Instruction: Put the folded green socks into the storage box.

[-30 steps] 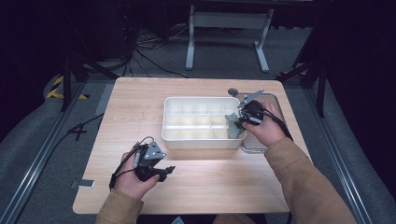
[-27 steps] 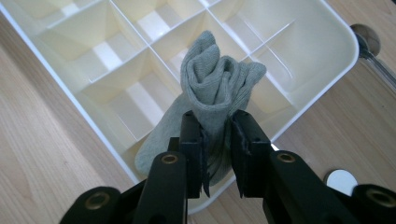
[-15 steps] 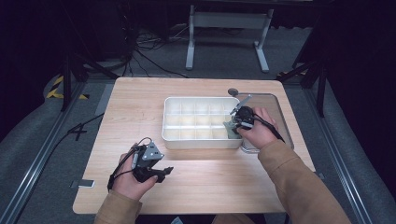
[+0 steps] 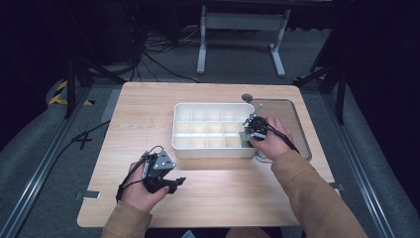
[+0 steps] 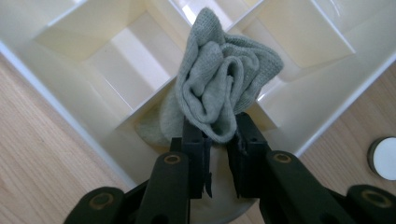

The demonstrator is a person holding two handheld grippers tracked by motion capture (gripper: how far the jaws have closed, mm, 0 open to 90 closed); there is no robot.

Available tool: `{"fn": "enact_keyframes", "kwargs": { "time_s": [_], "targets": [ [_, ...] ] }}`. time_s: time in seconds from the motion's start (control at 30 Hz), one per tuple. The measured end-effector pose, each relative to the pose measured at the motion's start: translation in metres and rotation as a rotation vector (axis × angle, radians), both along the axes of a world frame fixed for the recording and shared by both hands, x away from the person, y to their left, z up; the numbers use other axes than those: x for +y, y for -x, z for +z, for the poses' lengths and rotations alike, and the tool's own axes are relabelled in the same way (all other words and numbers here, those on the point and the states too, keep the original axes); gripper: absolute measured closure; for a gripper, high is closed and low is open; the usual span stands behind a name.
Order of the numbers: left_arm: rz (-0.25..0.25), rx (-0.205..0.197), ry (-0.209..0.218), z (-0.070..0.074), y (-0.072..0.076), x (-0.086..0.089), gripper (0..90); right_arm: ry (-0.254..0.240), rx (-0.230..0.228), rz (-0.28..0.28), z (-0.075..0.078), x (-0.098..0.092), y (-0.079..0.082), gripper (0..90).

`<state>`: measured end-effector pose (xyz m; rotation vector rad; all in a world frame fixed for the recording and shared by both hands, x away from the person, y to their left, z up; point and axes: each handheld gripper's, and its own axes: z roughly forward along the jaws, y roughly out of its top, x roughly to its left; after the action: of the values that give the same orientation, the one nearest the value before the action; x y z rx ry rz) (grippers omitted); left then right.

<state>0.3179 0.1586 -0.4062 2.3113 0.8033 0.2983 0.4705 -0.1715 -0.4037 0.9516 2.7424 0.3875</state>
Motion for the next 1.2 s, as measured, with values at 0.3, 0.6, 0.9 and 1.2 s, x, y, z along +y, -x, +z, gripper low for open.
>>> {"fn": "enact_keyframes", "kwargs": {
  "time_s": [0.3, 0.6, 0.9, 1.2],
  "targets": [
    [-0.013, 0.001, 0.003, 0.000, -0.001, -0.003, 42.9, 0.036, 0.038, -0.013, -0.004, 0.005, -0.005, 77.7],
    [-0.020, 0.002, -0.001, 0.000, -0.004, -0.004, 42.5, -0.030, 0.063, -0.006, 0.005, -0.002, -0.005, 70.2],
    [-0.030, 0.004, 0.001, 0.000, -0.005, -0.008, 42.3, -0.114, 0.002, -0.047, 0.030, -0.005, 0.002, 40.7],
    [-0.032, 0.009, -0.001, -0.001, -0.004, -0.007, 42.1, -0.130, -0.033, -0.072, 0.013, 0.014, -0.011, 46.9]
  ]
}}
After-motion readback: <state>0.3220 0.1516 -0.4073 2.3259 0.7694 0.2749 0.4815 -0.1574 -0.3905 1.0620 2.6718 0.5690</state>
